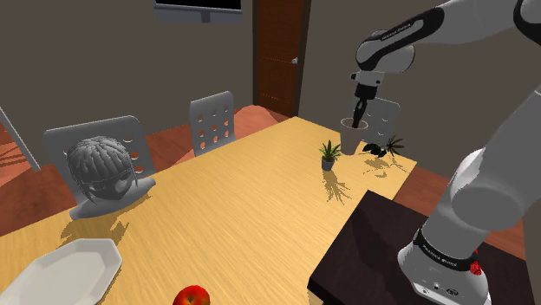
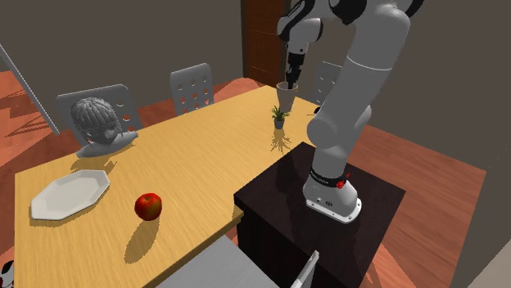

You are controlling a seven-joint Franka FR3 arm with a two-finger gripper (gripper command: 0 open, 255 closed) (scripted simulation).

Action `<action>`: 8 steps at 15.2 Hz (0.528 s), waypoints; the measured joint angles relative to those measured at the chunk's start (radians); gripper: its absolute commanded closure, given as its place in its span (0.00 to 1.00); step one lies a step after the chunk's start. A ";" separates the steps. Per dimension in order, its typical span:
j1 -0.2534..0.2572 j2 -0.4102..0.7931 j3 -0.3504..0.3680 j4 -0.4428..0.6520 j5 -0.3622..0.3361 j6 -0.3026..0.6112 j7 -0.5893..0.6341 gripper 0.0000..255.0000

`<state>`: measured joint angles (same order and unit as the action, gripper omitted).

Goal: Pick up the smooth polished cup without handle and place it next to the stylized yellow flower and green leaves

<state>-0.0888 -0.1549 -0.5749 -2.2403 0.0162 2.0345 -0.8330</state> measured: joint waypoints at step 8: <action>-0.076 0.315 -0.087 0.323 0.179 -0.088 -0.241 1.00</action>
<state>-0.1653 0.1601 -0.6617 -1.9173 0.1950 1.9462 -1.0742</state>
